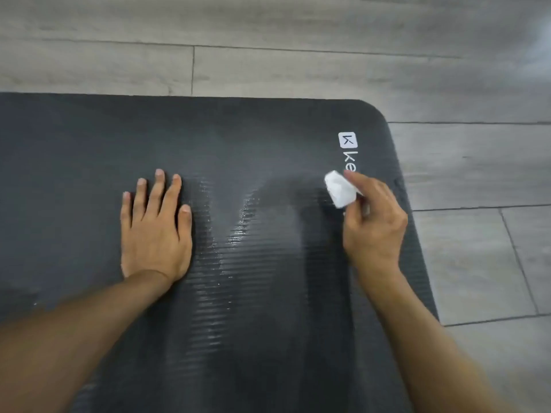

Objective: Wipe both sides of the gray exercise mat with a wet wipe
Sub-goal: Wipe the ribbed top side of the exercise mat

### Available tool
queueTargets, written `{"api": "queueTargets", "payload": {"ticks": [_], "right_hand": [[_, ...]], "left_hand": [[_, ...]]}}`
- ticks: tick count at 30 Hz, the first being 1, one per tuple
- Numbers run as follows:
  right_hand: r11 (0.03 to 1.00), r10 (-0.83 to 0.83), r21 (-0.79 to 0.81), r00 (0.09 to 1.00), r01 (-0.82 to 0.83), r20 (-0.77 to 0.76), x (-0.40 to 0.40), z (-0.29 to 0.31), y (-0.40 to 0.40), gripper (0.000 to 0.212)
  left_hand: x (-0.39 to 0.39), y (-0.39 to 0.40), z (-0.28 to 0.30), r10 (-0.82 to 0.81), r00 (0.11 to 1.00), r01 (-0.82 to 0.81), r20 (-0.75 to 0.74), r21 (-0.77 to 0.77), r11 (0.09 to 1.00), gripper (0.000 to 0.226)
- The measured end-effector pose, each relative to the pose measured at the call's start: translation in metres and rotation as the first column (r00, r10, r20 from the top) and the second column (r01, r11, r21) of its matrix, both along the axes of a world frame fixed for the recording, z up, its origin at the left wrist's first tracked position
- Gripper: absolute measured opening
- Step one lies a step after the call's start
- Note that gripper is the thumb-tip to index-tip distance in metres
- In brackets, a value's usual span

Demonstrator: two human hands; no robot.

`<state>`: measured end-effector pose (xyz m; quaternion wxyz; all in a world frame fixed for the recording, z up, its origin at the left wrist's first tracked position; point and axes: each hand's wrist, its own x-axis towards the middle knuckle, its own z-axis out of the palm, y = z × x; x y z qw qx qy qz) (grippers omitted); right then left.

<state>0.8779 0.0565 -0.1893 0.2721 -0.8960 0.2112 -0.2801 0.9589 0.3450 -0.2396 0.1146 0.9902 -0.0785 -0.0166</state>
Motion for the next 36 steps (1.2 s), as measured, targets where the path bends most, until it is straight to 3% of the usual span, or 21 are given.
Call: {"api": "queueTargets", "payload": {"ticks": [4, 6, 8, 10, 12, 15, 17, 18, 20, 22, 23, 26, 28, 30, 32, 34, 36], "right_hand": [[0.978, -0.182, -0.089, 0.981, 0.187, 0.066, 0.102, 0.003, -0.049, 0.037], [0.942, -0.334, 0.007, 0.941, 0.335, -0.046, 0.127, -0.012, -0.06, 0.036], [0.906, -0.384, 0.116, 0.907, 0.406, -0.174, 0.147, -0.027, -0.037, 0.035], [0.954, -0.216, 0.162, 0.951, 0.254, -0.223, 0.169, -0.031, 0.014, 0.033], [0.989, 0.107, 0.121, 0.97, -0.082, -0.218, 0.189, -0.029, 0.08, 0.028], [0.839, 0.507, -0.077, 0.824, -0.539, -0.252, 0.204, -0.027, 0.166, 0.014], [0.689, 0.647, -0.094, 0.668, -0.719, -0.367, 0.21, -0.034, 0.171, 0.014], [0.665, 0.669, -0.096, 0.648, -0.741, -0.363, 0.212, -0.04, 0.155, 0.018], [0.762, 0.58, -0.143, 0.763, -0.632, -0.285, 0.21, -0.047, 0.097, 0.026], [0.909, 0.302, -0.203, 0.909, -0.365, -0.286, 0.193, -0.047, 0.017, 0.029], [0.956, 0.131, -0.21, 0.938, -0.205, -0.323, 0.183, -0.044, -0.024, 0.029], [0.949, -0.31, -0.177, 0.869, 0.26, -0.386, 0.156, -0.027, -0.091, 0.035], [0.937, -0.346, -0.076, 0.871, 0.342, -0.348, 0.16, -0.029, -0.076, 0.037], [0.974, -0.19, 0.061, 0.937, 0.217, -0.293, 0.183, -0.031, -0.021, 0.034], [0.979, 0.193, 0.104, 0.962, -0.175, -0.195, 0.212, -0.035, 0.057, 0.036], [0.856, 0.512, 0.044, 0.832, -0.516, -0.214, 0.227, -0.036, 0.14, 0.028], [0.766, 0.62, -0.008, 0.742, -0.643, -0.254, 0.23, -0.035, 0.182, 0.031]], "left_hand": [[0.0, 0.004, 0.001, 0.007, 1.0, -0.007, 0.007, 0.022, 1.0, 0.062], [-0.002, 0.003, -0.002, 0.004, 1.0, -0.005, 0.008, 0.037, 0.999, 0.063], [-0.001, 0.002, -0.004, 0.01, 1.0, -0.01, 0.008, 0.056, 0.998, 0.063], [0.0, 0.001, -0.005, 0.005, 1.0, -0.005, 0.012, 0.053, 0.999, 0.062], [0.0, 0.001, -0.005, 0.003, 1.0, -0.004, 0.018, 0.048, 0.999, 0.062], [0.001, 0.002, -0.003, 0.0, 1.0, 0.0, 0.019, 0.023, 1.0, 0.061], [0.002, 0.002, -0.003, -0.003, 1.0, 0.003, 0.014, 0.027, 1.0, 0.061], [0.003, 0.003, -0.003, -0.004, 1.0, 0.004, 0.007, 0.03, 1.0, 0.061], [0.004, 0.004, -0.002, -0.007, 1.0, 0.007, 0.001, 0.036, 0.999, 0.062], [0.003, 0.004, -0.002, -0.019, 1.0, 0.019, -0.001, 0.048, 0.999, 0.062], [0.004, 0.003, -0.002, -0.019, 1.0, 0.019, -0.002, 0.053, 0.998, 0.062], [0.004, 0.003, -0.004, -0.018, 1.0, 0.019, -0.006, 0.062, 0.998, 0.062], [0.004, 0.004, -0.004, -0.021, 1.0, 0.021, -0.004, 0.056, 0.998, 0.062], [0.004, 0.004, -0.005, -0.024, 1.0, 0.025, -0.002, 0.057, 0.998, 0.062], [0.004, 0.003, -0.005, -0.024, 1.0, 0.024, -0.001, 0.055, 0.998, 0.062], [0.004, 0.004, -0.005, -0.026, 1.0, 0.026, 0.0, 0.043, 0.999, 0.061], [0.003, 0.005, -0.005, -0.03, 1.0, 0.03, 0.001, 0.029, 0.999, 0.061]]}}
